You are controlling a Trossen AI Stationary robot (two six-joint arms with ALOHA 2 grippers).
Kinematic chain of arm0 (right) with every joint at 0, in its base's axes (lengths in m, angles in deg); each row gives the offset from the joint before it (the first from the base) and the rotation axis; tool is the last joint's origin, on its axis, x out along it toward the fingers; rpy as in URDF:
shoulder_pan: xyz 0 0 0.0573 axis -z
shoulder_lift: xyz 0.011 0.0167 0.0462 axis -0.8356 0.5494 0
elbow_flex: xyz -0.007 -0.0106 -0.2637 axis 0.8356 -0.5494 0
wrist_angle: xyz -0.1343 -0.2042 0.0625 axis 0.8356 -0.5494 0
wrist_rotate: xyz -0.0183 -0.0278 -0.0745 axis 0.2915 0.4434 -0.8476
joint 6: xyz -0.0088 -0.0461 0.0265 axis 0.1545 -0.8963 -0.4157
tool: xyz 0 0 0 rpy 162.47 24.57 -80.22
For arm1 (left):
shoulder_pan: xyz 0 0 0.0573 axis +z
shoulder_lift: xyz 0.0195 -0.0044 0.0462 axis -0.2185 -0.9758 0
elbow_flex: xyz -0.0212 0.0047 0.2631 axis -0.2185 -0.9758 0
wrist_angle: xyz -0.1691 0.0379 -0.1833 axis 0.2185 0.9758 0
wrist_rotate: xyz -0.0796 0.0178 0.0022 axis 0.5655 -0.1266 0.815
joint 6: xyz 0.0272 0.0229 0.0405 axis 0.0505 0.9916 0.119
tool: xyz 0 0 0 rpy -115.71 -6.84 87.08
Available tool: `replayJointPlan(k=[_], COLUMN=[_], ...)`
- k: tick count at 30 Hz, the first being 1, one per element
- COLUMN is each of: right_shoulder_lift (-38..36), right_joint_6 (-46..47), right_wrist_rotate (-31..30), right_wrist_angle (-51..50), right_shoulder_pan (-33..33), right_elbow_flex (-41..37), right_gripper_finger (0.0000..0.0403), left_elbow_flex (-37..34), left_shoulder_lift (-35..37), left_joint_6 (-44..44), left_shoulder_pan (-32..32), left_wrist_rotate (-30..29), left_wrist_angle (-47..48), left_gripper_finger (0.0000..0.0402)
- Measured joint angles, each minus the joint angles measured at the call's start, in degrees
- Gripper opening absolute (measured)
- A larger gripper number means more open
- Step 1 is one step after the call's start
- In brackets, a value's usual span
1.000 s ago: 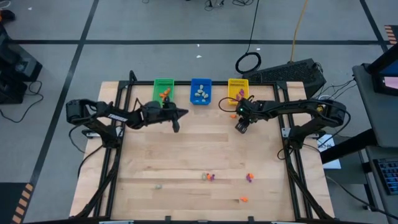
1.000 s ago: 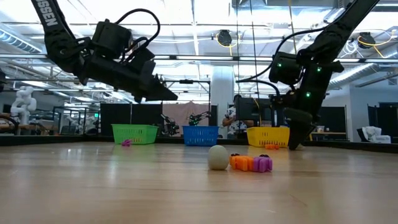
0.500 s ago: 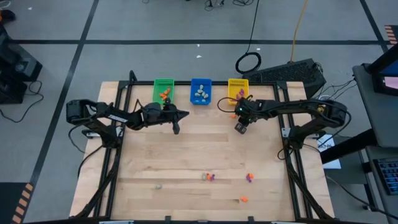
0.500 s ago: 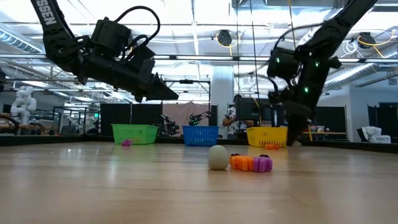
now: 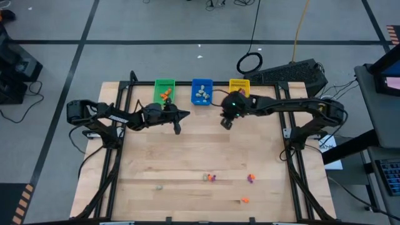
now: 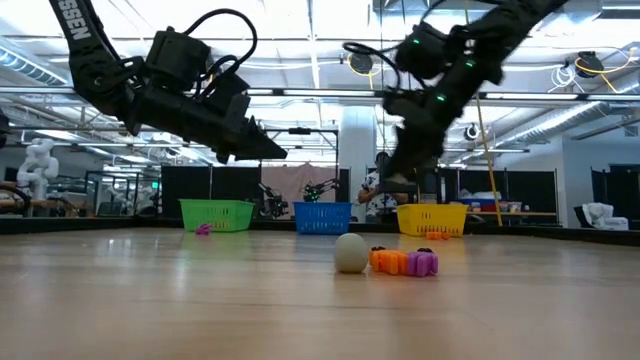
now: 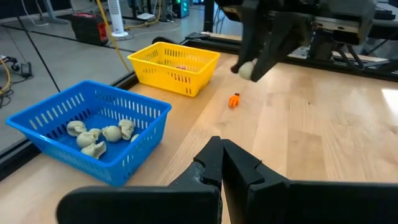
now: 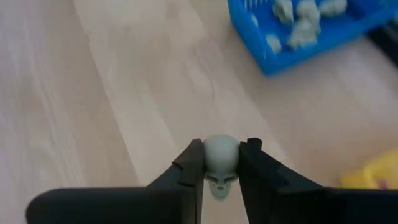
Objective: Sort Halloween decoration
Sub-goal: Put the white skull toy into the blue bin
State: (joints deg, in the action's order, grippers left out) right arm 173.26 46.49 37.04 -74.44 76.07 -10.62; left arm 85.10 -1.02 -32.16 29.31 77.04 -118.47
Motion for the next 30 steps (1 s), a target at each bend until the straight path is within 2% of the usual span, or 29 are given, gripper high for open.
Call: replayJointPlan(k=[7, 13, 18, 24, 30], right_shoulder_lift=[11.88, 24.28, 32.74, 39.71, 41.74], right_joint_6=[-6.02, -12.73, -17.32, -18.99, -19.34], right_wrist_rotate=[0.02, 0.09, 0.39, 4.51, 4.89], right_wrist_angle=[-2.12, -8.12, -13.0, -15.03, -14.9], right_shoulder_pan=[2.95, 7.23, 10.96, 14.49, 15.99], right_elbow_flex=[15.83, 31.88, 41.66, 47.69, 47.99], right_gripper_finger=[0.006, 0.006, 0.0061, 0.0061, 0.0062], left_elbow_flex=[0.0, 0.0, 0.0, 0.02, 0.02], left_shoulder_lift=[0.0, 0.0, 0.0, -0.02, -0.02], left_joint_6=[0.03, 0.09, 0.5, 0.5, 0.52], left_shoulder_pan=[-0.7, -0.81, -0.98, -1.01, -1.07], left_wrist_rotate=[-0.04, -0.09, -0.3, -0.3, -0.28], left_wrist_angle=[-0.26, -0.28, -0.27, 0.25, 0.27], left_gripper_finger=[0.0006, 0.0006, 0.0005, 0.0005, 0.0005])
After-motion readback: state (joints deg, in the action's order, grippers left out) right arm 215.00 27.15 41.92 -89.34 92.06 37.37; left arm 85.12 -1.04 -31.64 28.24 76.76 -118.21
